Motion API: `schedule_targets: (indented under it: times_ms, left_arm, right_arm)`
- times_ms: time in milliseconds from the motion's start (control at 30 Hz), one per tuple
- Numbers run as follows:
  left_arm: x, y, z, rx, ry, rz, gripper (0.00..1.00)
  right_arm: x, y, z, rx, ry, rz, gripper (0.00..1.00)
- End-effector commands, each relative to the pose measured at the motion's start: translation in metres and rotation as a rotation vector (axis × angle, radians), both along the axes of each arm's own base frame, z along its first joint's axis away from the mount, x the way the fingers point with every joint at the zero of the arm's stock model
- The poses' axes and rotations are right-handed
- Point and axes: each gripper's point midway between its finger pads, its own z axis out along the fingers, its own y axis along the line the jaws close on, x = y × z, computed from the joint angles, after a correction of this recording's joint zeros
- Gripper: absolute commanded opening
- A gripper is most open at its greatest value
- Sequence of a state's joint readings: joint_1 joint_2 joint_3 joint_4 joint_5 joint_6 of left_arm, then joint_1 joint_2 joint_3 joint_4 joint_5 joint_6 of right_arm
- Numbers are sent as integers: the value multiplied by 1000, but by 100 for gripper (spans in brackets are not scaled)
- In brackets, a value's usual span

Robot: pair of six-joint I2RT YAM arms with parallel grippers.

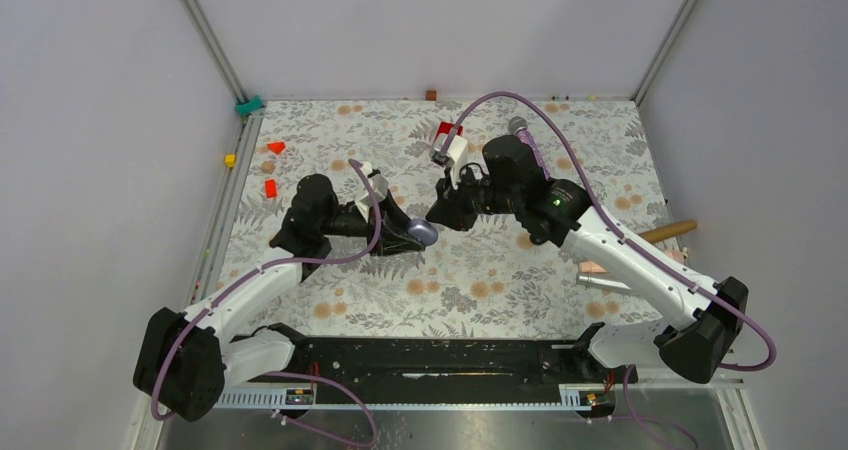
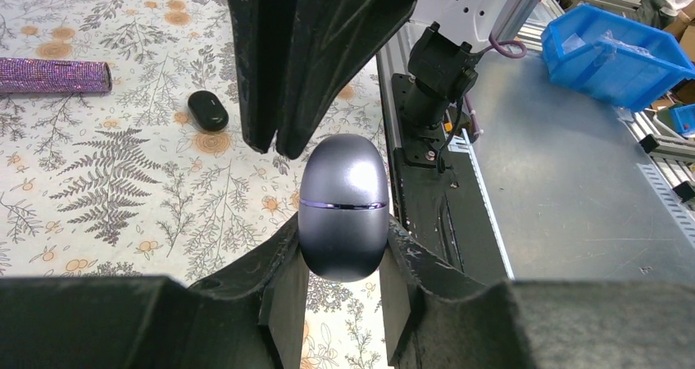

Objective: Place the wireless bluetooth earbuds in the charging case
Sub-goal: Close the charging case with the earbuds inside, then place the charging case with the earbuds at the corner of the board.

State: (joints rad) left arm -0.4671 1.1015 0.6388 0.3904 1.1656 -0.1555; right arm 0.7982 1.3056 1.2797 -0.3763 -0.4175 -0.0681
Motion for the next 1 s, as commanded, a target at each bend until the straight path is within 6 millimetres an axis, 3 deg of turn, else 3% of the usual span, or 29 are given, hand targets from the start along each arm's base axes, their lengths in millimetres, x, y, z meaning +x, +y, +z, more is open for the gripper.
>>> schedule_targets:
  times_ms: [0, 267, 400, 500, 533, 700, 967]
  left_arm:
    - [7, -2, 24, -40, -100, 9, 0]
    - [8, -2, 23, -37, -99, 15, 0]
    - [10, -2, 22, -34, -102, 25, 0]
    - [13, -2, 22, -30, -104, 40, 0]
    - [14, -2, 22, -29, -106, 47, 0]
    - [16, -2, 23, -25, -114, 62, 0]
    - [28, -1, 26, -13, -125, 129, 0]
  right_arm:
    - [-9, 0, 22, 48, -36, 46, 21]
    - [-8, -1, 22, 46, -41, 37, 21]
    - [9, -9, 26, 26, -86, -58, 30]
    - [27, -21, 29, 11, -134, -169, 45]
    - [33, -26, 32, 11, -149, -212, 57]
    - [56, -51, 40, 42, -171, -368, 98]
    - [82, -91, 51, 123, -161, -591, 100]
